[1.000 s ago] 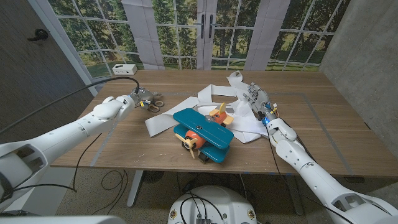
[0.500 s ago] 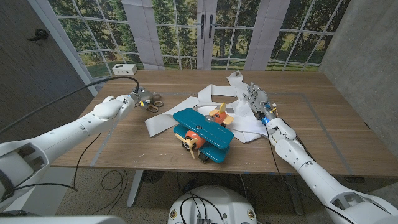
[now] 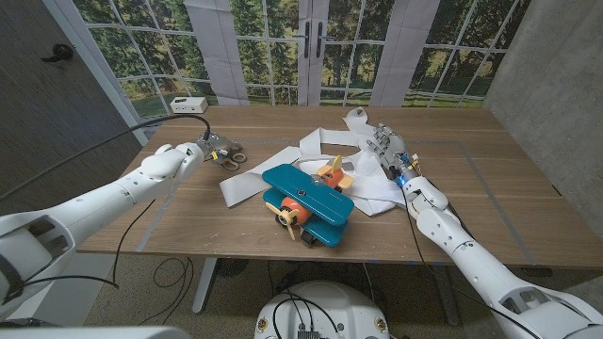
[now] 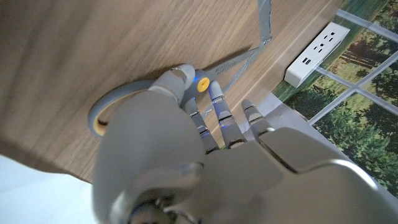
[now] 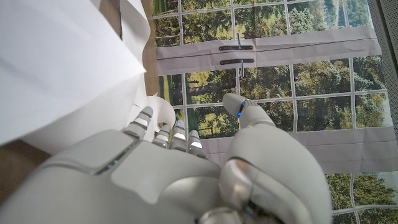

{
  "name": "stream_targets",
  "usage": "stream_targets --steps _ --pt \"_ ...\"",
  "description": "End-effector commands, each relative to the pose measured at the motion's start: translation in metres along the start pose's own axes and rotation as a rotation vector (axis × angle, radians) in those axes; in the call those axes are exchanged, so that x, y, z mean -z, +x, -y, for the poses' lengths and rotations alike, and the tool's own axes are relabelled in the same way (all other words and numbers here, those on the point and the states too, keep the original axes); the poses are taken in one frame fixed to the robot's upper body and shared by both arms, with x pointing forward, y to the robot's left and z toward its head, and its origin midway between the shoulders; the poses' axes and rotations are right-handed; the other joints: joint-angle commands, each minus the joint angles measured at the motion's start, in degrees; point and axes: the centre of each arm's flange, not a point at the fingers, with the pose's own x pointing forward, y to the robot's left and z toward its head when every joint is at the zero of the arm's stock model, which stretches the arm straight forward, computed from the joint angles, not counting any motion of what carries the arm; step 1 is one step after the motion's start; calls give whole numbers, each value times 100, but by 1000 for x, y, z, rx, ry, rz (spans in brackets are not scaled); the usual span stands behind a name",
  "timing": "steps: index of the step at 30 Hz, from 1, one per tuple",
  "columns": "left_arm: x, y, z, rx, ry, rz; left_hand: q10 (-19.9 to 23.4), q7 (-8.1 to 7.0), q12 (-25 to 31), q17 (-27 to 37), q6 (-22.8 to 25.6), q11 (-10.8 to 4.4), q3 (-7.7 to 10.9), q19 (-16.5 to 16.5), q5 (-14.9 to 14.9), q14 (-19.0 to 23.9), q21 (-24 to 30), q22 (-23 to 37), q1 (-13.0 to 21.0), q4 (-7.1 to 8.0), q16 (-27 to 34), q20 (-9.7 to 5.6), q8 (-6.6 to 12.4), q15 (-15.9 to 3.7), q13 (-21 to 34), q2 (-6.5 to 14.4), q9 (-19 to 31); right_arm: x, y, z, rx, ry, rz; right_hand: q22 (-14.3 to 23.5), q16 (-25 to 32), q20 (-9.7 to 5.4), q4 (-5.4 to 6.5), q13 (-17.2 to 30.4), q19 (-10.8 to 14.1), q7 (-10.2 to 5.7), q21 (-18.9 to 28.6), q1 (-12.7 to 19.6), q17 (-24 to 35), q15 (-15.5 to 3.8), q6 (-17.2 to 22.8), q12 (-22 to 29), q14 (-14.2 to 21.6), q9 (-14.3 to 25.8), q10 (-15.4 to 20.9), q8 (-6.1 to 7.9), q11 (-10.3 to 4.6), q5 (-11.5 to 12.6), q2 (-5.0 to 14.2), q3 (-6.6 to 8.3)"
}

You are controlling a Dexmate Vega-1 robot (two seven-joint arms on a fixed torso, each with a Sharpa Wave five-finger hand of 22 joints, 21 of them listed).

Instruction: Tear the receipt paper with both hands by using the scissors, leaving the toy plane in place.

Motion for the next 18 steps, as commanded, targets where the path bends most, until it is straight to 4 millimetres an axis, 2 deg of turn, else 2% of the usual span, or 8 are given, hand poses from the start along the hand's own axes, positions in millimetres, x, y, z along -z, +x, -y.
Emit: stream_targets --steps 1,4,8,10,18 --pt "-1 1 0 4 -15 9 896 -19 273 84 170 -16 -22 84 -17 345 17 13 149 -5 87 5 -3 -1093 87 -7 40 -2 3 -1 -7 -2 1 14 42 25 15 22 22 -56 13 -48 8 -9 -26 8 23 20 12 3 -5 58 9 43" --pt "0 0 -1 -6 -18 9 857 -11 353 142 275 -1 -29 161 -29 871 16 7 216 16 202 -26 -11 -1104 106 14 56 -2 2 -1 -5 1 -1 14 41 25 16 22 23 -55 13 -51 8 -5 -28 8 21 20 11 2 -7 62 7 46" --pt "0 0 -1 -18 -24 16 826 -6 404 38 386 -3 -67 324 -50 1277 39 3 282 22 170 -89 -8 -1108 76 7 73 -1 1 -1 -5 2 0 14 41 26 17 22 28 -62 15 -56 8 0 -23 8 23 20 13 4 -5 68 5 49" --pt "0 0 -2 -20 -29 21 864 -5 457 -17 469 -10 -135 451 -75 1658 53 5 314 27 213 -141 -8 -1109 58 -10 85 -2 1 -1 -3 3 1 14 42 26 18 22 31 -61 16 -59 7 2 -24 9 26 20 15 3 -6 71 5 51" --pt "1 0 -3 -23 -39 24 919 -6 487 -58 592 -26 -259 548 -129 2032 44 14 427 16 257 -240 -13 -1106 -8 -60 108 -1 -1 -2 -4 5 0 14 42 30 19 22 37 -58 18 -69 7 2 -22 8 28 20 12 4 -17 84 1 60"
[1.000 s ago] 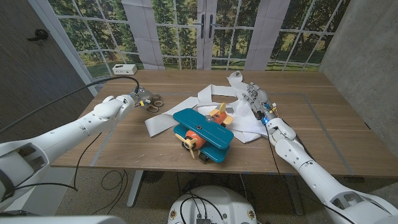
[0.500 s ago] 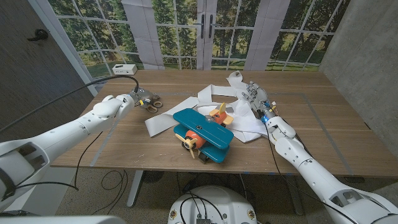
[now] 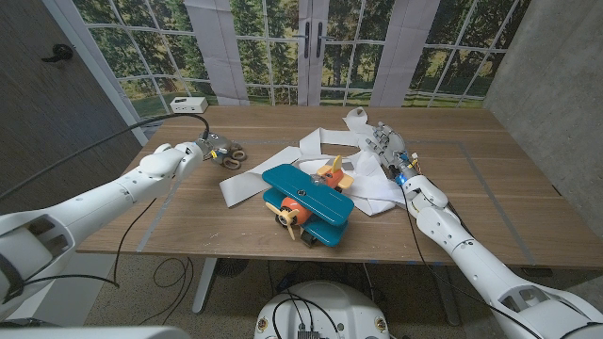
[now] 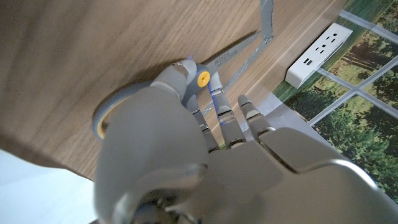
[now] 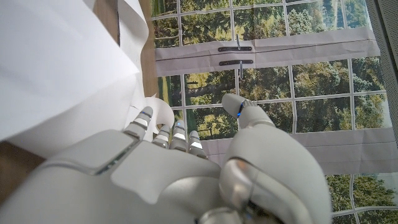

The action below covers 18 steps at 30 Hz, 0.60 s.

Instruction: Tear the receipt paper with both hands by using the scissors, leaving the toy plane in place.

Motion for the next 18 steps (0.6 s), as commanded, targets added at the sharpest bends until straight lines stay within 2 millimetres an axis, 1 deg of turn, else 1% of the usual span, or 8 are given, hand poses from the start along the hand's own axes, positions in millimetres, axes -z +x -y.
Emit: stream_targets --steps 1,2,5,7,10,11,14,18 --pt "1 0 -2 -17 -15 10 740 -7 360 14 67 -204 -73 90 -42 1019 44 12 85 3 61 -28 33 -1362 -53 -3 16 0 -2 0 3 4 -1 14 41 28 -4 22 39 -29 18 -22 7 4 8 8 26 20 13 3 -15 42 0 38" --pt "0 0 -2 -22 -15 11 732 -9 335 31 80 -210 -112 133 -63 1124 53 15 124 -5 104 -69 28 -1360 -100 -28 22 1 -2 0 3 3 -2 14 41 27 -4 22 38 -26 18 -23 7 2 10 8 26 20 13 3 -12 43 0 39" --pt "1 -1 -2 -24 -24 16 767 -8 347 29 80 -213 -142 171 -82 1181 60 18 166 -12 115 -104 22 -1361 -113 -51 28 0 -3 0 5 3 -1 14 42 28 -3 22 41 -24 18 -26 7 1 6 9 29 20 15 2 -13 46 -1 41" --pt "1 -1 -3 -26 -28 19 774 -8 347 26 83 -216 -159 174 -95 1202 56 19 199 -19 117 -164 20 -1360 -122 -66 32 0 -3 0 3 5 -2 14 41 27 -3 22 44 -25 20 -29 7 -3 11 9 29 20 16 4 -13 50 -2 44" --pt "2 -2 -4 -36 -46 28 774 -3 363 53 46 -219 -182 169 -127 1266 46 21 284 -34 146 -161 1 -1362 -100 -93 40 0 -4 1 3 5 -2 14 42 29 -3 22 45 -20 19 -32 7 -1 9 9 32 20 16 3 -19 54 -3 47" --pt "2 -2 -4 -42 -52 29 762 -6 361 65 33 -219 -188 180 -138 1285 48 22 319 -38 156 -211 -4 -1361 -98 -101 43 0 -4 1 4 5 -1 14 43 28 -3 22 46 -22 19 -33 7 -1 9 9 34 20 16 3 -20 55 -3 48" --pt "3 -4 -6 -44 -68 34 694 -4 326 103 -1 -217 -203 233 -189 1386 56 21 454 -45 193 -263 -12 -1366 -122 -123 54 0 -4 1 1 4 0 14 43 24 -2 22 47 -26 19 -37 7 -1 11 9 35 20 17 4 -16 60 -5 51" --pt "5 -5 -8 -56 -83 39 679 -7 322 100 30 -218 -220 237 -232 1427 49 20 524 -37 187 -287 5 -1364 -131 -136 63 0 -4 1 4 4 -2 14 43 27 -1 22 45 -27 18 -42 7 2 12 9 37 20 17 4 -19 66 -7 56"
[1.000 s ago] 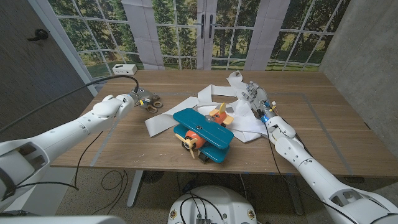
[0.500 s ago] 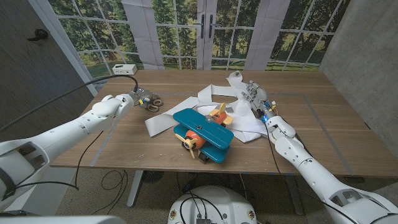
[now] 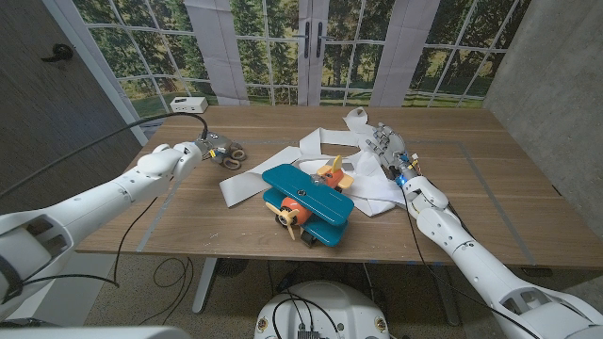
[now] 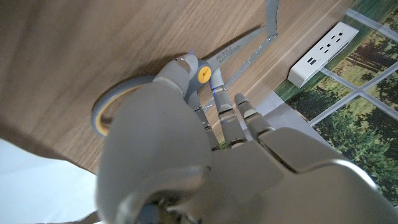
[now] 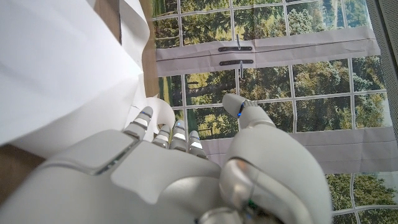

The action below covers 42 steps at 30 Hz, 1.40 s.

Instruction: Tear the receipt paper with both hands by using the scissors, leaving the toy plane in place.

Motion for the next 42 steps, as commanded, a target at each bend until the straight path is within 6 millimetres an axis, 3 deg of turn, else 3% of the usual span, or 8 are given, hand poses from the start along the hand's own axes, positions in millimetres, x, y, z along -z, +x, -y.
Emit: stream_targets --steps 1,13,18,42 --pt "4 -4 -6 -24 -60 18 441 10 323 95 22 -459 -35 15 -70 1301 2 21 154 2 9 -74 -1 -1495 9 -21 26 -1 -1 1 0 0 1 14 42 27 -2 22 46 -28 18 -45 7 -16 13 9 14 20 17 4 -22 23 -9 58" --pt "13 -15 -28 -93 -193 34 477 15 341 124 57 -462 -95 22 -154 1377 -14 21 298 20 9 -97 9 -1496 -10 -62 42 -8 -4 6 -5 -7 12 14 42 23 0 22 49 -22 17 -60 7 -24 4 9 18 20 20 1 -19 43 -13 74" --pt "15 -23 -34 -121 -237 32 472 17 322 129 48 -459 -118 27 -185 1416 -23 16 373 28 -4 -191 2 -1498 -58 -64 48 -10 -2 7 -12 -3 16 14 42 23 0 22 48 -21 16 -67 6 -18 4 8 21 19 19 1 -24 51 -16 81" --pt "8 -42 -59 -224 -291 61 480 18 330 169 69 -459 -219 88 -280 1485 -36 6 543 60 -70 -250 12 -1498 -134 -89 66 -12 -1 13 -12 6 18 14 38 24 0 22 46 -21 12 -96 5 -26 8 7 19 19 21 2 -22 85 -27 116"
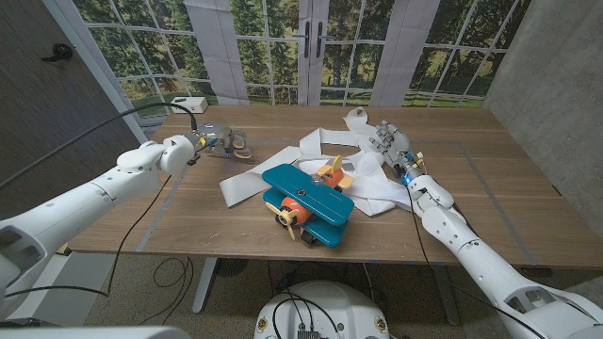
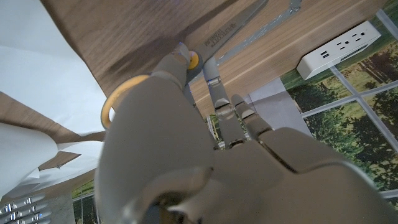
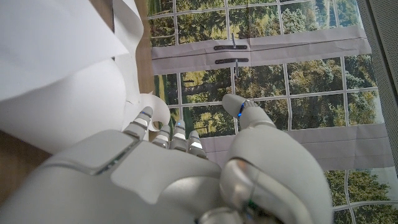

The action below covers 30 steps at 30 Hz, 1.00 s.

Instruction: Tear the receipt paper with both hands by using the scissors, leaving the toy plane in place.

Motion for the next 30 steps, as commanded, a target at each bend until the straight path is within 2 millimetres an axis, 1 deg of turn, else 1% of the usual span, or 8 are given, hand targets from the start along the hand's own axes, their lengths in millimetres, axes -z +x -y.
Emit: stream_targets --steps 1,10,15,19,20,26,28,30 --pt "-5 -7 -15 -57 -44 21 -1 21 2 4 70 -16 -42 75 -30 373 8 8 195 -10 -12 -31 13 -1075 -2 124 14 -1 0 4 5 7 5 14 38 23 17 22 46 -18 12 -44 5 -24 6 7 19 19 -1 2 -5 27 -19 53" --pt "-4 -13 -21 -97 -93 33 45 25 18 28 145 -16 -81 194 -83 412 35 8 251 -6 -35 -3 32 -1078 -44 128 22 -3 0 3 4 2 13 15 37 28 17 22 42 -24 11 -55 5 -20 3 7 20 18 1 0 -8 39 -24 65" --pt "0 -21 -25 -170 -133 49 53 25 14 46 206 -17 -100 245 -107 428 43 9 281 -6 -49 -60 46 -1077 -79 125 27 -4 1 3 3 5 20 15 37 24 18 22 45 -20 12 -61 5 -26 4 7 22 18 0 0 -3 45 -25 71" --pt "2 -27 -28 -251 -167 53 54 31 7 58 257 -17 -112 284 -122 421 51 12 302 -4 -67 -69 57 -1077 -105 125 31 -4 1 1 0 4 21 15 35 21 18 22 45 -31 11 -66 4 -25 8 7 19 18 0 2 -6 50 -28 77" --pt "2 -29 -29 -272 -174 53 55 33 3 59 260 -16 -119 356 -132 420 76 15 311 3 -82 -28 52 -1077 -125 138 33 -4 1 1 1 1 23 15 35 19 18 22 46 -26 12 -68 4 -25 10 8 21 18 3 3 -4 51 -28 78" --pt "5 -36 -33 -355 -212 38 54 38 -3 63 265 -16 -154 427 -189 427 93 26 326 20 -122 24 36 -1077 -170 160 43 -8 3 -1 -1 -7 32 15 36 25 18 22 45 -27 11 -75 4 -22 11 7 23 18 3 3 -7 57 -31 86" --pt "6 -38 -34 -376 -226 41 14 85 -32 74 178 -15 -175 426 -250 426 88 31 333 28 -141 54 -1 -1077 -216 175 48 -10 3 -2 -2 -8 36 15 36 23 18 22 47 -30 12 -77 4 -26 13 8 25 18 6 3 -5 59 -32 88" --pt "6 -40 -35 -408 -231 40 -4 101 -42 81 130 -14 -189 435 -298 427 88 32 337 34 -151 57 -17 -1078 -238 188 51 -11 3 -2 -3 -11 39 15 38 24 18 22 49 -30 12 -80 4 -29 12 8 29 18 6 3 5 61 -33 91"
